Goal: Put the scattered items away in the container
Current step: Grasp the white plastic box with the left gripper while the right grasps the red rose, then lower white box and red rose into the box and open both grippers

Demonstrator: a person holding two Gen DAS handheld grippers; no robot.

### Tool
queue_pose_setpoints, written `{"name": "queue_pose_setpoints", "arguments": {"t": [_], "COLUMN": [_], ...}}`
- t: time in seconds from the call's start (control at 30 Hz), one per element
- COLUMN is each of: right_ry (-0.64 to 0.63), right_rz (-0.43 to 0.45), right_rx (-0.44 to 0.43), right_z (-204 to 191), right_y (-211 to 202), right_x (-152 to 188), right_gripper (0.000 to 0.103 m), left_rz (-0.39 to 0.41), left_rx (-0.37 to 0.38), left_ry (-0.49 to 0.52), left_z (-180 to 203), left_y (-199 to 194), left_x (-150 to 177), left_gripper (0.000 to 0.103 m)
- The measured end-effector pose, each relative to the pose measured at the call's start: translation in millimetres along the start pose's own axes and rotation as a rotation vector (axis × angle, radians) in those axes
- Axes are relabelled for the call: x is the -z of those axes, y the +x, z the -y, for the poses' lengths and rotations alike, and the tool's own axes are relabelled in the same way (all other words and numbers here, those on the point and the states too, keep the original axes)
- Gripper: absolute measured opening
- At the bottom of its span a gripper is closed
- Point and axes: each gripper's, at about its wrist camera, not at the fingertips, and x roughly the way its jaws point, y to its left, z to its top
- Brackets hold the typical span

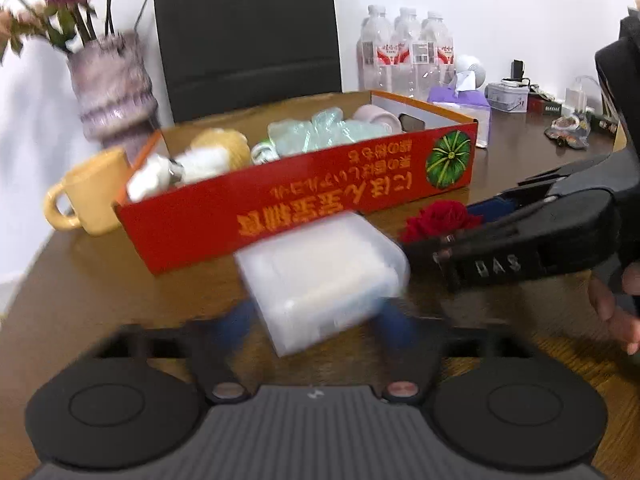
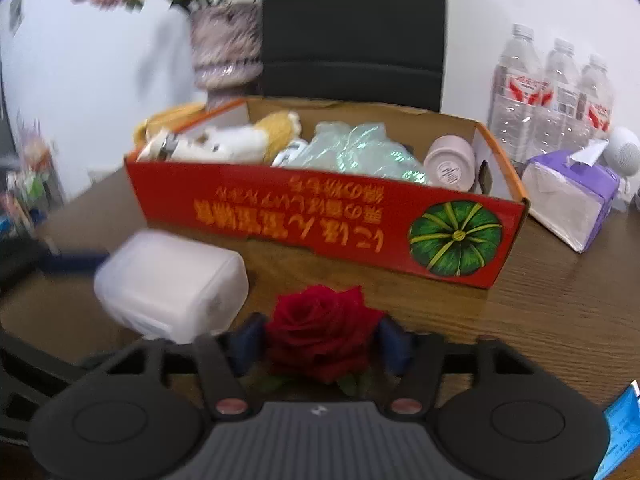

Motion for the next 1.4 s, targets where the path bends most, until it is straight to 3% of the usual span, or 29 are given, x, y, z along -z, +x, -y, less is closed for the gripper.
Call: {"name": "queue_pose_setpoints", "arguments": {"t": [0.03, 0.07, 0.2, 0.23, 0.27, 0.3, 0.33, 0.4, 0.5, 0.57, 0.77, 0.83, 0.87, 0.97, 1.2, 1.4], "right_ry": [0.007, 0.011, 0.019, 0.020, 0.029, 0.045, 0.062, 0.099, 0.146, 0.168, 0.201, 0.205, 0.208, 0.198, 0.116, 0.091], "right_rz": [0.002, 0.012, 0.053, 0.062, 0.073, 0.083, 0.094, 0.110, 0.123, 0.129, 0.151, 0.146, 0.144, 0.134, 0.097, 0.207], "right_rx": [0.011, 0.018, 0.042, 0.047, 0.051, 0.050, 0.049, 0.042, 0.032, 0.038, 0.040, 0.038, 0.036, 0.035, 0.035, -0.009], "right_z": [1.5, 2.2, 4.7, 5.7, 7.8, 10.8, 13.9, 20.7, 29.2, 34.0, 45.6, 47.1, 47.8, 47.5, 29.6, 15.1], "right_y": [0.0, -1.3, -11.3, -14.1, -17.7, -20.9, -24.1, -28.5, -30.3, -31.6, -35.6, -33.0, -31.7, -29.2, -20.4, -49.8], "right_x": [-0.5, -0.8, -2.0, -2.5, -3.0, -4.0, -5.0, -6.4, -4.9, -3.1, -2.0, -0.1, 1.2, 4.3, 8.0, -13.6], "right_gripper": [0.050, 0.045, 0.045, 0.045, 0.044, 0.045, 0.045, 0.045, 0.045, 0.045, 0.045, 0.045, 0.045, 0.045, 0.045, 0.045], "left_rz": [-0.008, -0.015, -0.013, -0.009, 0.004, 0.035, 0.054, 0.068, -0.088, -0.086, -0.066, -0.059, -0.055, -0.045, -0.021, 0.123], "left_rx": [0.010, 0.011, -0.025, -0.024, -0.016, 0.007, 0.021, 0.045, -0.038, -0.013, -0.136, -0.141, -0.143, -0.144, -0.075, -0.046], "left_ry": [-0.027, -0.057, -0.121, -0.117, -0.104, -0.067, -0.029, 0.037, -0.023, -0.051, -0.012, -0.030, -0.039, -0.068, -0.165, -0.144], "left_z": [-2.5, -6.7, -21.9, -24.2, -26.0, -25.8, -23.6, -19.3, -8.1, 4.6, 41.5, 33.8, 29.9, 16.9, -18.2, -26.3], "left_y": [1.5, 2.5, -3.4, -6.6, -9.5, -9.9, -6.3, 4.5, 43.2, 51.8, 64.2, 62.0, 60.9, 56.8, 14.3, -31.1], "left_x": [0.5, 0.8, 1.4, 0.9, -0.4, -4.1, -9.5, -21.2, -41.9, -47.2, -54.7, -51.0, -49.2, -42.7, -20.0, -53.5], "left_gripper": [0.021, 0.013, 0.012, 0.027, 0.072, 0.097, 0.103, 0.103, 0.103, 0.103, 0.103, 0.101, 0.089, 0.085, 0.084, 0.084]}}
